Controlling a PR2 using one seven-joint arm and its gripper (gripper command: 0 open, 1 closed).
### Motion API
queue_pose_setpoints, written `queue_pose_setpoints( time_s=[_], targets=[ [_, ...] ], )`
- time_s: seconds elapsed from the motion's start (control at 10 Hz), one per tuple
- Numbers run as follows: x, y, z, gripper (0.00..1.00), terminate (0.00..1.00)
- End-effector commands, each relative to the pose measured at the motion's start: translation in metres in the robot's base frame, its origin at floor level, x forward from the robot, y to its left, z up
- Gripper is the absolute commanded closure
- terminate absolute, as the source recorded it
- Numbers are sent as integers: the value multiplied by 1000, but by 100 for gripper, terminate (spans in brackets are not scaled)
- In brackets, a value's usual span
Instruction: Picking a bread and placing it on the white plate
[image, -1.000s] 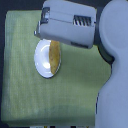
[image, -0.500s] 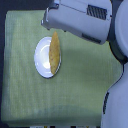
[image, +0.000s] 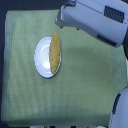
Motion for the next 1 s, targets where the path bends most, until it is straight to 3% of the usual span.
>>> queue_pose_setpoints(
  time_s=[0.0,0.5,0.8,0.9],
  targets=[
    [19,-139,-22,0,0],
    [33,-242,-26,0,0],
    [31,-268,-33,0,0],
    [31,-281,-37,0,100]
  ],
)
